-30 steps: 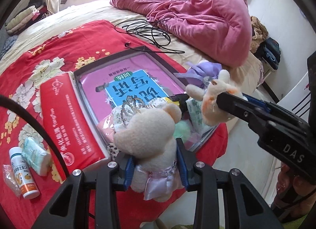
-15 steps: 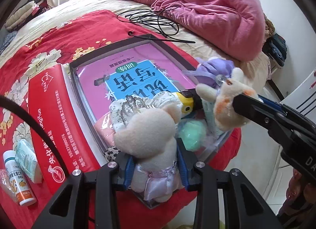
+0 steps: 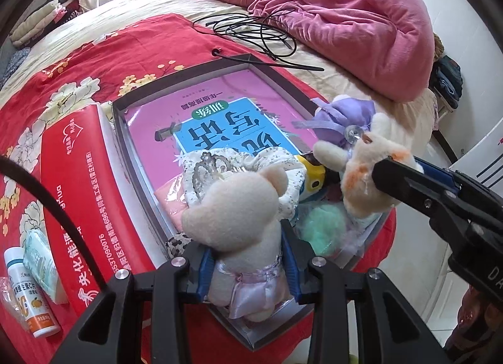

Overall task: Organize soft objects
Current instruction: 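Lower bunny into the tray with right tool while left lowers teddy bear beside it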

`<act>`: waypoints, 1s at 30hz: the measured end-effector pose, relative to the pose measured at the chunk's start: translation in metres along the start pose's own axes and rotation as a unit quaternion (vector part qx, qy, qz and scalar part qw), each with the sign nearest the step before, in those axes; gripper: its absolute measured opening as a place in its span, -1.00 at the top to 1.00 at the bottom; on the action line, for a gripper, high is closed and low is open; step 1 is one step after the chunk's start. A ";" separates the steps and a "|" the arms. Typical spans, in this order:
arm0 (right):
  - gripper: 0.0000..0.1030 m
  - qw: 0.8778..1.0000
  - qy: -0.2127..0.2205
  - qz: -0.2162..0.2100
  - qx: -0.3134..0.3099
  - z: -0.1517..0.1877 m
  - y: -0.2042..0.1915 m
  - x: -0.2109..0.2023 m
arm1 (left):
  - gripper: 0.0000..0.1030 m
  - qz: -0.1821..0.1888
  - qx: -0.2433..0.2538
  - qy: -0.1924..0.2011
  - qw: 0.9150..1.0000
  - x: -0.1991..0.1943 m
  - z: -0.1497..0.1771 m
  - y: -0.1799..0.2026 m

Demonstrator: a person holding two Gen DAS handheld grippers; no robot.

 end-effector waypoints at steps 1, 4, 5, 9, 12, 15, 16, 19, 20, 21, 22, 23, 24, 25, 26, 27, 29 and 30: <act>0.31 1.000 -0.001 -0.001 0.000 -0.001 0.000 0.001 | 0.26 0.001 -0.001 -0.001 1.000 0.001 -0.001 -0.001; 0.31 1.000 -0.005 -0.003 -0.004 -0.002 -0.002 0.007 | 0.26 -0.002 0.000 0.000 1.000 0.002 -0.003 -0.002; 0.31 1.000 -0.008 -0.004 -0.005 -0.002 -0.003 0.009 | 0.26 -0.002 -0.001 0.001 1.000 0.002 -0.004 -0.003; 0.31 1.000 -0.018 -0.004 -0.008 -0.001 -0.005 0.019 | 0.26 -0.003 -0.005 0.004 1.000 0.002 -0.007 -0.006; 0.31 1.000 -0.026 -0.001 -0.008 0.000 -0.004 0.027 | 0.26 0.003 -0.009 0.008 1.000 0.001 -0.007 -0.008; 0.31 0.999 -0.034 0.002 -0.002 0.001 -0.001 0.034 | 0.26 0.004 -0.008 0.008 1.000 0.000 -0.006 -0.008; 0.31 0.999 -0.035 0.001 0.001 0.002 0.001 0.036 | 0.26 0.006 -0.008 0.008 1.000 0.000 -0.006 -0.007; 0.30 0.999 -0.035 0.003 0.007 0.002 0.005 0.040 | 0.25 0.012 -0.007 0.010 1.000 -0.001 -0.005 -0.007; 0.30 0.999 -0.035 0.002 0.009 0.003 0.006 0.041 | 0.25 0.015 -0.008 0.011 1.000 -0.002 -0.005 -0.007; 0.30 0.999 -0.033 0.003 0.012 0.002 0.008 0.042 | 0.25 0.018 -0.008 0.011 1.000 -0.002 -0.004 -0.007; 0.30 0.999 -0.032 0.003 0.014 0.002 0.009 0.042 | 0.25 0.021 -0.009 0.013 1.000 -0.003 -0.004 -0.007; 0.29 0.999 -0.034 0.004 0.015 0.002 0.010 0.044 | 0.25 0.023 -0.009 0.013 1.000 -0.003 -0.004 -0.007; 0.29 0.999 -0.034 0.005 0.015 0.001 0.010 0.045 | 0.25 0.025 -0.008 0.013 1.000 -0.003 -0.004 -0.007; 0.29 0.999 -0.033 0.007 0.015 0.001 0.010 0.045 | 0.25 0.025 -0.008 0.013 1.000 -0.003 -0.004 -0.007; 0.29 0.999 -0.035 0.008 0.014 0.001 0.010 0.047 | 0.25 0.025 -0.008 0.013 1.000 -0.003 -0.003 -0.007; 0.28 0.999 -0.035 0.009 0.013 0.002 0.009 0.047 | 0.25 0.027 -0.008 0.013 1.000 -0.003 -0.003 -0.007; 0.27 0.999 -0.034 0.013 0.011 0.002 0.008 0.047 | 0.24 0.034 -0.010 0.013 0.999 -0.005 -0.002 -0.007; 0.27 0.999 -0.034 0.015 0.007 0.002 0.007 0.047 | 0.24 0.034 -0.009 0.013 0.999 -0.004 -0.001 -0.006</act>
Point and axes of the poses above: each gripper's, at about its wrist camera, not at the fingertips, and x roughly the way its jaws point, y to its right, z to its underside, the point moved 2 cm from there along x, roughly the way its jaws point, and after that the axes turned 11 degrees about -y, right-handed, at the moved point
